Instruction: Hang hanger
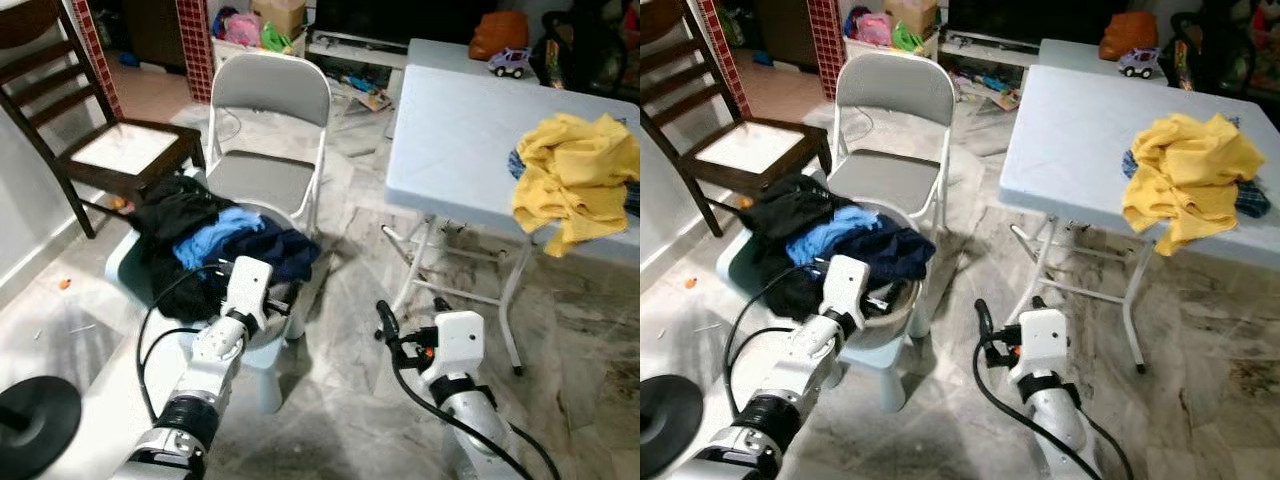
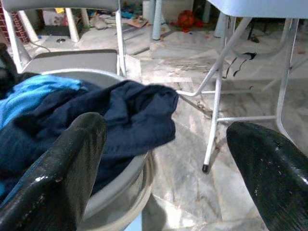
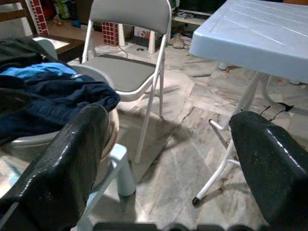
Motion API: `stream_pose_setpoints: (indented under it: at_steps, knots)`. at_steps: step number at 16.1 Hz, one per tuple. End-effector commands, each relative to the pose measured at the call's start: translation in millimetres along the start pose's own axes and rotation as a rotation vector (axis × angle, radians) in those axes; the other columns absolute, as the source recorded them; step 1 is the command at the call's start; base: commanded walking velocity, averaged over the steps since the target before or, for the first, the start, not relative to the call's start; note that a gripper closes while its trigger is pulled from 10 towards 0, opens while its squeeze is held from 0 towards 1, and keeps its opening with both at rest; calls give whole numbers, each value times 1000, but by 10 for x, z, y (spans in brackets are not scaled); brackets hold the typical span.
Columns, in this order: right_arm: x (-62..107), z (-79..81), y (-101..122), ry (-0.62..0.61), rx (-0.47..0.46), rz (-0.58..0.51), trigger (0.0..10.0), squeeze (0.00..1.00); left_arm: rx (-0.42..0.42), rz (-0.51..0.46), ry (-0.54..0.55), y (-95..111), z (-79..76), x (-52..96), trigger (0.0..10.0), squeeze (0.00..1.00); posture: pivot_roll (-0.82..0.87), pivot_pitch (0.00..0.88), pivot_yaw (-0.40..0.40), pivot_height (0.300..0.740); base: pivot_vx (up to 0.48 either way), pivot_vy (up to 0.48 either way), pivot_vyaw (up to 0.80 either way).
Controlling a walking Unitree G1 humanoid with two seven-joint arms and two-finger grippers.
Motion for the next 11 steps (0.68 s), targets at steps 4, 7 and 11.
stream_pose_setpoints:
  at_steps: [4,7,11]
  knots:
    - [-14,24,11,25,3,-1,10000,0,-2,-23,-13,51,11,-5,10000,0,51,29,-81,740,466,0,0]
    - [-20,35,9,24,3,-2,10000,0,-8,-24,-23,58,4,-10,10000,0,51,30,-77,740,465,0,0]
    - [-3,55,-17,29,2,5,10000,0,-30,0,6,14,10,-1,10000,0,52,37,-79,740,222,0,0]
Point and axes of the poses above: a point about 5 cm out from each wrist's last joint towards the gripper, its own x axis pointing back from the gripper into the wrist, its own y axis along the axis of the wrist's last joint, z = x × y, the point moved 2 cm from there along -x, pointing out of the wrist towards the gripper, and after that the axes turned 4 degrees about -x, right-handed, at the moved point
